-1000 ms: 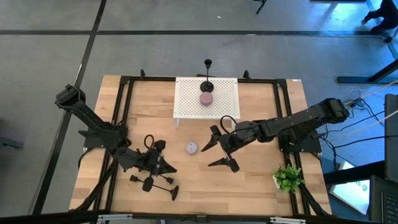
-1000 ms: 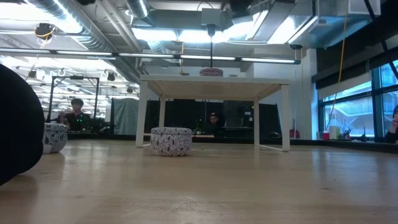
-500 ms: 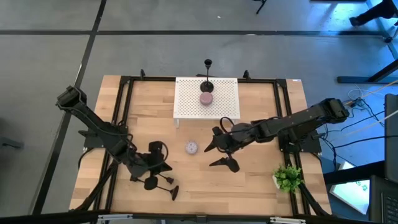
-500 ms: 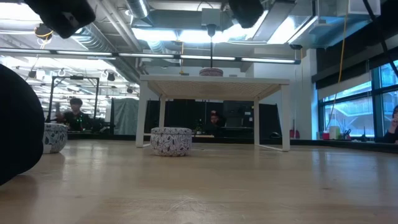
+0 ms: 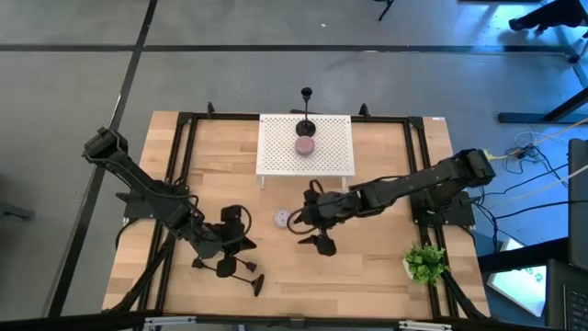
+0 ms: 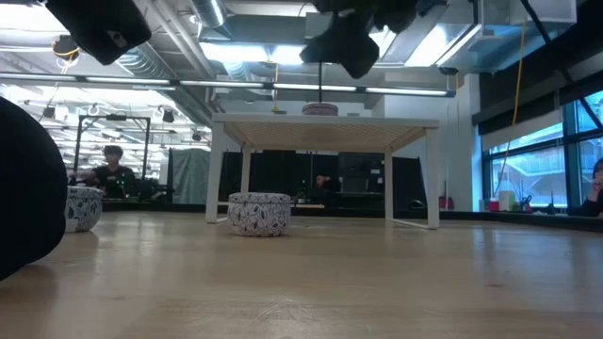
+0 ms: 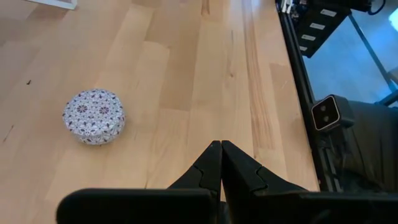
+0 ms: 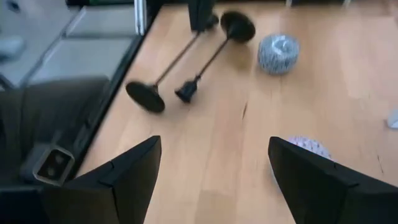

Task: Pick & Place candle stick holders
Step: Put the white scented candle on the shelf

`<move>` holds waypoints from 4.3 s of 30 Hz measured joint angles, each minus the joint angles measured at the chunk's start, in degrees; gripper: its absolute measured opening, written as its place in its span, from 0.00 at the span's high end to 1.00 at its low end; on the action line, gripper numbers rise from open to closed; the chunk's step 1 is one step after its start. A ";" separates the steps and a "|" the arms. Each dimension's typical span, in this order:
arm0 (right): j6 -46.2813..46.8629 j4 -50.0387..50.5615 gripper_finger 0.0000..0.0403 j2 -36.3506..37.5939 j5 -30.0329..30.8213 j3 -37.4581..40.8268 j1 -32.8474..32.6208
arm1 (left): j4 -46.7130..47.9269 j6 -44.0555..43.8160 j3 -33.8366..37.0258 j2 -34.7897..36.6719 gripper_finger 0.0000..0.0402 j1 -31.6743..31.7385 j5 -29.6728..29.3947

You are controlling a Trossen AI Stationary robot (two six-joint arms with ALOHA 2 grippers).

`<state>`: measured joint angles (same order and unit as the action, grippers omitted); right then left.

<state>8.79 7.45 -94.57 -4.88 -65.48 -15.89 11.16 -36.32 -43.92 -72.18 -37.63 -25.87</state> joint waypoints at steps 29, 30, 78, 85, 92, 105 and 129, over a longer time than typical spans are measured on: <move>-4.74 -1.86 0.26 -7.69 3.79 -1.83 -0.32 | -1.09 1.10 0.00 0.00 0.99 1.42 -1.03; -4.76 -1.81 0.26 -8.49 3.84 -1.86 -0.02 | -1.09 1.11 0.00 0.00 0.99 1.42 -1.03; 0.81 -6.42 0.25 -17.51 13.30 -2.73 4.53 | -5.33 6.10 0.02 0.00 1.00 1.42 0.02; 1.49 -6.92 0.25 -18.33 14.13 -2.77 4.47 | -5.40 6.14 0.02 0.00 0.99 1.42 0.02; 1.71 -7.73 0.25 -20.60 17.19 -2.73 4.49 | -5.60 6.14 0.02 0.00 0.99 1.42 0.02; 1.93 -8.97 0.25 -20.65 19.18 -2.73 4.43 | -6.02 6.65 0.02 0.00 0.99 1.42 0.02; 2.78 -12.23 0.25 -22.53 21.37 -2.77 4.16 | -6.52 7.57 0.02 0.00 0.99 1.42 0.02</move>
<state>11.57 -4.78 -117.10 16.49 -68.25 -11.73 4.64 -28.75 -43.90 -72.18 -36.21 -25.85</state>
